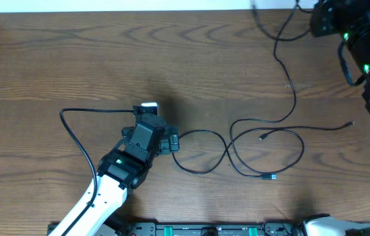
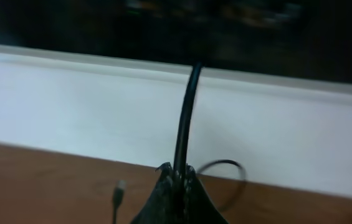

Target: Untangle cables

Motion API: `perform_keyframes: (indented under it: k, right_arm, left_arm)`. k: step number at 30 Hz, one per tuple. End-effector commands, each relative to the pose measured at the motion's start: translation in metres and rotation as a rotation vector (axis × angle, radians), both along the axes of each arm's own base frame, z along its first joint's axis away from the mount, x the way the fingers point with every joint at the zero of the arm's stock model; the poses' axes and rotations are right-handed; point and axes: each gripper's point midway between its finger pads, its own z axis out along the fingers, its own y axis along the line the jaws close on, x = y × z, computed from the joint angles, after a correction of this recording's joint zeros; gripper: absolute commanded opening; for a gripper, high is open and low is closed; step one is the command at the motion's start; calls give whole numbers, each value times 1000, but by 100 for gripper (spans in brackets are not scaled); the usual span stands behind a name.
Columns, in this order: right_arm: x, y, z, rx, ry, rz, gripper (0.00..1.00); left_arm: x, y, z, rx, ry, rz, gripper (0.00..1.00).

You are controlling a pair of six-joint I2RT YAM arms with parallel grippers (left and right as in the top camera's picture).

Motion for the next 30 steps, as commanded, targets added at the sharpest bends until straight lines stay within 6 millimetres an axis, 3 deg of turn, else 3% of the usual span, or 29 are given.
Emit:
perform_keyframes:
  k: [1,7,15,19,23,30]
  right_arm:
    - [4,-63,3,-69,-7,-271,1]
    - [9,-139,-15,-81,56,-463,1]
    - [9,-255,-54,-79,170,-730,1]
    - [9,-301,-80,-49,229,-815,1]
    - [15,-339,-117,27,299,-848,1]
    - [23,-396,-206,92,489,-919,1]
  left_arm:
    - [3,2,5,11,-16,4,100]
    - [3,2,5,11,-15,4,100]
    - [3,2,5,11,-16,4,100]
    - [3,2,5,11,-16,4,100]
    - [3,2,5,11,-16,4,100]
    - [3,2,5,11,-16,4,100]
